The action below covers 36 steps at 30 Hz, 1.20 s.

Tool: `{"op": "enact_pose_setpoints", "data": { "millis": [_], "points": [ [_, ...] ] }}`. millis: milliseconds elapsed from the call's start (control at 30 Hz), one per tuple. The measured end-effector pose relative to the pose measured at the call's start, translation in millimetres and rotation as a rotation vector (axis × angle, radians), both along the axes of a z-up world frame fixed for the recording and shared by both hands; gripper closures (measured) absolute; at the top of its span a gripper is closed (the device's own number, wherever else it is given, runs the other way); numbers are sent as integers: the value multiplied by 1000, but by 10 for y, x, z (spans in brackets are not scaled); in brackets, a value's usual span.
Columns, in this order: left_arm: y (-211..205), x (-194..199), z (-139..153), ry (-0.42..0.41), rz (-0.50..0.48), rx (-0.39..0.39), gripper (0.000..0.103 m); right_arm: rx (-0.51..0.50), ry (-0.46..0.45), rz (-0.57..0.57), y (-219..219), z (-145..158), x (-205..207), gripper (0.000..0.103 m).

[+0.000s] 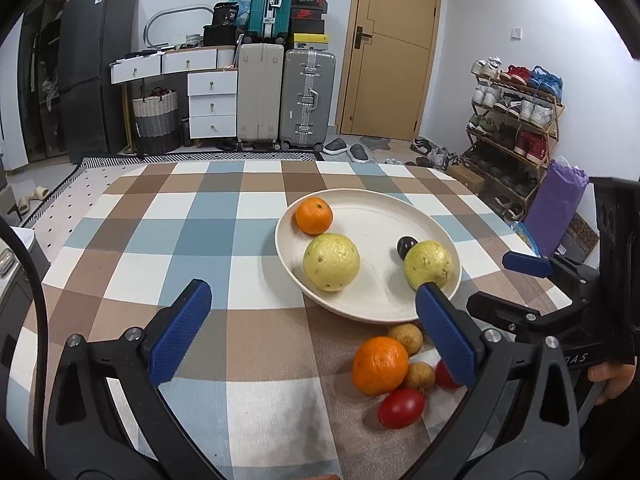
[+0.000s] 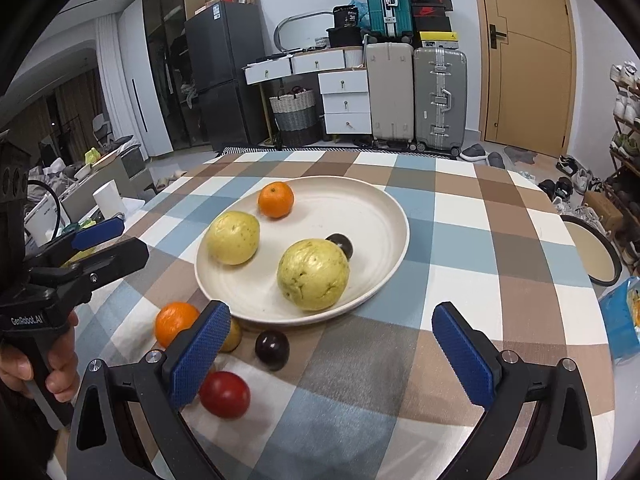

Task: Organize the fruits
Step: 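Withdraw both open tools from the plate toward the loose fruits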

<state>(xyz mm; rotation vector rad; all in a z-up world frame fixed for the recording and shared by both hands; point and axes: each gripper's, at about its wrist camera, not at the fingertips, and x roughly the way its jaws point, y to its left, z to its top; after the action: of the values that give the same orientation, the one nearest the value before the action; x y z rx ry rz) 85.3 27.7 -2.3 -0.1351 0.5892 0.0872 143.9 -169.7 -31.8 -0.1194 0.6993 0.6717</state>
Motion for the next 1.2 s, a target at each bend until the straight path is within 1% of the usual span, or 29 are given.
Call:
{"op": "enact_pose_setpoints", "data": {
  "millis": [133,300,433,567,833,933,1133,1200],
  "points": [
    [-75,-91,-10,11,-7,23,1,3,5,15,-9,7,-85,0],
    [-134,-208,-36,23,-28,31,1,-14,9,36,0,-12,-180,0],
    [-163,-281,-70,43,-44,42,1,-25,24,64,33,-35,-218,0],
    [-192,-327,-122,67,-58,52,1,-42,62,94,71,-89,-221,0],
    [-211,-282,-258,129,-96,34,1,-110,87,132,128,-172,-256,0],
    [-234,-274,-268,135,-104,39,1,-115,98,154,148,-188,-267,0],
    [-281,-250,-317,177,-120,61,1,-131,115,198,210,-231,-316,1],
    [-307,-239,-341,195,-130,68,1,-137,119,210,231,-244,-329,5]
  ]
}}
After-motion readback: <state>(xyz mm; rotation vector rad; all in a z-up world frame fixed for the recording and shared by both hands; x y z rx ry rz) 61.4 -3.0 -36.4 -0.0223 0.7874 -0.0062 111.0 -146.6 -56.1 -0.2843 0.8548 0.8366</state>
